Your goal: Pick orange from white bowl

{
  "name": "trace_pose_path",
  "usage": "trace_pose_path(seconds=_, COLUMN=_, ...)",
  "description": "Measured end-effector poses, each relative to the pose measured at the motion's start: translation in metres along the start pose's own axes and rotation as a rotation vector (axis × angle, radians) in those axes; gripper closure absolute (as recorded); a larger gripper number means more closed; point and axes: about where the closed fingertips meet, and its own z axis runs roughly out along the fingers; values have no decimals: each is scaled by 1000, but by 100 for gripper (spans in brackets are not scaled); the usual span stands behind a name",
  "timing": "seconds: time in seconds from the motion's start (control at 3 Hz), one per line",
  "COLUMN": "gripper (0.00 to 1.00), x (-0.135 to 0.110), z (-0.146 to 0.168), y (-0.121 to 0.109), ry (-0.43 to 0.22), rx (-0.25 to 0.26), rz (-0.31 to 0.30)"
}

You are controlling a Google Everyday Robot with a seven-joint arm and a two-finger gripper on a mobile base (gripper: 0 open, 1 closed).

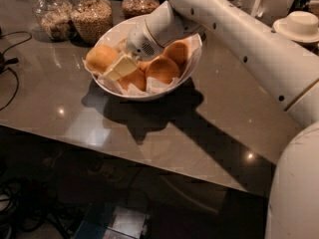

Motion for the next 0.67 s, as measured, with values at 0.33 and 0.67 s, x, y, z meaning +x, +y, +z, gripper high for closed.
trace_pose_path(seconds=0.33, gripper=89, x=-2, z=-1, y=-1, ry=0, rx=0, rz=0)
trace_pose_path(seconds=0.67, gripper=100, x=-9, z=-2, y=-6, ry=13, rx=-12, rz=-33)
